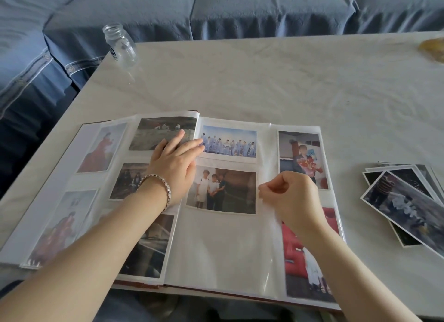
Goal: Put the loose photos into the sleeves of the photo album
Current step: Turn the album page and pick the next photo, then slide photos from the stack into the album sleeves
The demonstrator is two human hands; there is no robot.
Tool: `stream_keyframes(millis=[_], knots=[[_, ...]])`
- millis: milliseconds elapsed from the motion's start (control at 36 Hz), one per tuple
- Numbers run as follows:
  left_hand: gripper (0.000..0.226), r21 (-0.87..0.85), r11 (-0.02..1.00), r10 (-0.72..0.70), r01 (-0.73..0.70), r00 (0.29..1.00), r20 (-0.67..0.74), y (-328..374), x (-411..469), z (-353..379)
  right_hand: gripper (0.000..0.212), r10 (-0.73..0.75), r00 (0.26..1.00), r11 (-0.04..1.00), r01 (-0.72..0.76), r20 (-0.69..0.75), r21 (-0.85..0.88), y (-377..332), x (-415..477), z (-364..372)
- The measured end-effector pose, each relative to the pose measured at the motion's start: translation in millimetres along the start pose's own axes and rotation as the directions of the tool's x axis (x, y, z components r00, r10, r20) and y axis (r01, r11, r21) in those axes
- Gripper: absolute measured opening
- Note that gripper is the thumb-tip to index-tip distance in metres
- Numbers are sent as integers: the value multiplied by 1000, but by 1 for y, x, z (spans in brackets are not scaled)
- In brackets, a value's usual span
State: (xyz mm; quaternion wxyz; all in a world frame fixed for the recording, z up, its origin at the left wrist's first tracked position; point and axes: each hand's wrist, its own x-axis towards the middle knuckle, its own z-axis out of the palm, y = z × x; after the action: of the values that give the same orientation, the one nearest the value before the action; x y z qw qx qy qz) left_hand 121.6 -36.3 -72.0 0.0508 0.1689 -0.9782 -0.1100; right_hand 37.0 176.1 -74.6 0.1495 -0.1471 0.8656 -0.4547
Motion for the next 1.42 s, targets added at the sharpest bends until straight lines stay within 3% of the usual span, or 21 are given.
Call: stream_keyframes(millis=[139,222,278,361,417,528,611,694,806,861,944,1000,1083,1194,1250,1333,1417], knots=[[45,11,1000,-5,5,1000,13,3,-1,-2,14,106,986,984,-124,131,131,2,5,-7],[46,50,999,-23,20,998,50,7,-1,-6,11,142,980,971,-166,141,175,3,7,-12],[46,174,984,-59,37,991,121,12,0,-10,11,140,981,973,-161,132,166,5,6,-15],[55,471,882,-110,-4,970,215,32,-2,-9,14,108,993,982,-114,45,154,10,3,-21],[64,503,865,-144,-2,957,252,49,-10,3,18,92,996,984,-87,-22,158,14,3,-28],[69,361,932,-139,10,932,333,80,-25,29,18,54,996,991,-44,-72,128,27,2,-50],[60,229,971,-18,-66,938,347,98,-28,39,19,6,994,998,1,-111,60,37,-2,-68],[66,141,971,129,-195,917,377,111,-27,46,18,-51,988,997,43,-143,-61,47,-8,-85],[68,106,969,174,-221,925,338,116,-25,52,14,-123,980,958,77,-155,-277,61,-15,-110],[70,112,968,182,-226,934,306,115,-25,56,31,-93,989,895,34,-112,-446,71,-15,-123],[80,93,974,178,-208,950,256,113,-26,59,76,49,999,782,-40,-3,-622,87,-12,-143],[73,70,977,179,-200,956,232,114,-26,58,87,107,993,721,-45,47,-691,97,-10,-151],[58,108,971,191,-212,966,176,113,-25,59,66,17,997,694,43,76,-719,99,-7,-161],[63,96,976,172,-195,963,208,113,-26,57,44,-26,994,706,92,104,-702,102,-6,-167],[68,65,977,184,-202,959,215,114,-26,56,28,-128,988,724,155,89,-672,109,-5,-167],[68,-91,982,179,-166,971,160,116,-25,54,21,-388,921,678,271,-19,-683,113,-7,-162],[34,-365,930,47,-48,999,-11,128,-26,42,31,-545,833,650,346,-96,-677,97,-18,-152]])
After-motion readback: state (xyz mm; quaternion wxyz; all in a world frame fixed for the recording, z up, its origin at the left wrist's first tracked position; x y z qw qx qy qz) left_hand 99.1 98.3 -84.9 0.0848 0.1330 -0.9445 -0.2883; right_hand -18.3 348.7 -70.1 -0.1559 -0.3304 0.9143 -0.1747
